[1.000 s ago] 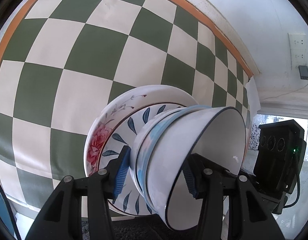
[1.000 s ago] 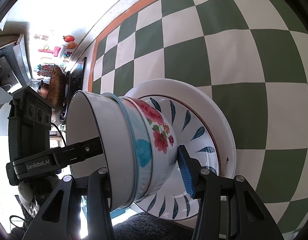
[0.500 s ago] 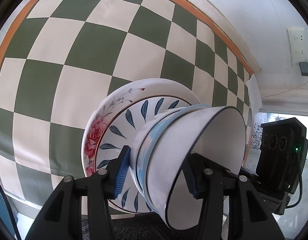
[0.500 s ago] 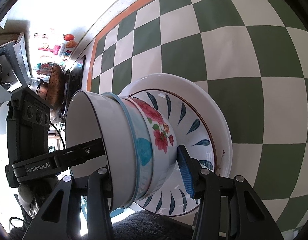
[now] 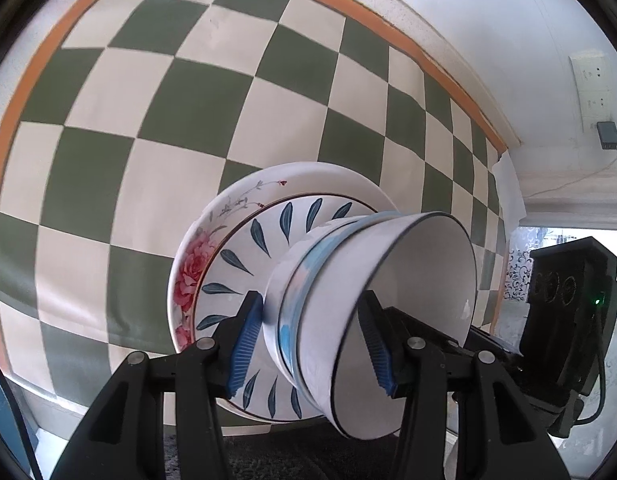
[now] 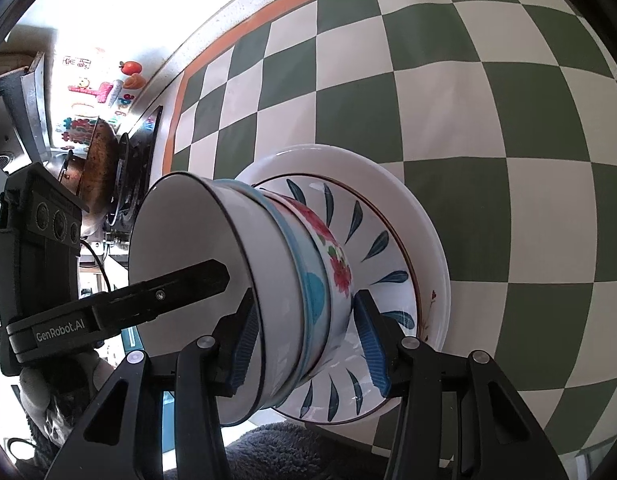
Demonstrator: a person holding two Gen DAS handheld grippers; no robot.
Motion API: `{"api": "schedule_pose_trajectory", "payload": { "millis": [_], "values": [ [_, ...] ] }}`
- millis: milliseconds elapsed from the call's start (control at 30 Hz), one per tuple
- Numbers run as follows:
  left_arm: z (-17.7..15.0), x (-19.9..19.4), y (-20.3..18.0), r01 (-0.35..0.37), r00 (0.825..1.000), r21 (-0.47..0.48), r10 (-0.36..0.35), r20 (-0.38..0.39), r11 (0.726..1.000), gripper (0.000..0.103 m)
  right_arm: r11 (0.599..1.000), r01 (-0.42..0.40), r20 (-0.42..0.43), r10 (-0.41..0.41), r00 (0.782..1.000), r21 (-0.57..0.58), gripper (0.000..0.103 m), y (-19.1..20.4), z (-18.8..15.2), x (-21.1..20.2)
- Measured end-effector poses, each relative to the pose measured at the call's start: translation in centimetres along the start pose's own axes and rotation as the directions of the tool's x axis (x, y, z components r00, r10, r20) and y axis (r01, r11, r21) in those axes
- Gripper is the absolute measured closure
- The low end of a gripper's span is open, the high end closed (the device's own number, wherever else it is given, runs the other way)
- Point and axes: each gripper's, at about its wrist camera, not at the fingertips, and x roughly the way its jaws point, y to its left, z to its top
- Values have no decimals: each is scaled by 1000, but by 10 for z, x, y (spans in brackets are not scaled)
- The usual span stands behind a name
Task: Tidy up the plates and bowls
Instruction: 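Open both grippers and lift them away from the bowls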
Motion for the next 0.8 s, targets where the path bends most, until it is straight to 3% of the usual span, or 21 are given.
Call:
{"api": "schedule_pose_trajectory", "payload": {
  "millis": [133, 267, 400, 533, 600, 667, 700, 767, 800],
  "values": [
    [-6, -17, -11, -77, 995, 59, 74, 60, 995, 57, 999, 31, 30, -31, 999, -11, 52, 8, -4, -11],
    [-16, -43, -23, -184, 973, 119, 163, 162, 976, 57, 994, 94, 92, -89, 992, -50, 52, 24, -12, -32],
    [-33, -71, -38, -287, 933, 161, 237, 271, 944, 55, 983, 159, 178, -140, 974, -95, 52, 45, -26, -63],
    [-51, -96, -52, -336, 896, 182, 255, 363, 924, 55, 963, 233, 261, -192, 946, -137, 52, 68, -46, -95],
    [-63, -110, -60, -344, 879, 186, 246, 407, 920, 54, 951, 269, 307, -214, 927, -151, 43, 77, -58, -113],
    [-74, -122, -67, -352, 862, 184, 242, 445, 918, 39, 940, 301, 357, -229, 905, -161, 35, 86, -71, -131],
    [-81, -128, -70, -360, 850, 183, 241, 468, 915, 34, 935, 317, 377, -239, 895, -160, 26, 89, -78, -138],
    [-95, -139, -76, -375, 827, 178, 241, 509, 910, 13, 919, 357, 412, -265, 872, -165, 17, 96, -91, -153],
    [-104, -146, -78, -376, 816, 175, 236, 529, 910, 11, 912, 375, 428, -276, 860, -166, 15, 99, -98, -160]
  ]
}}
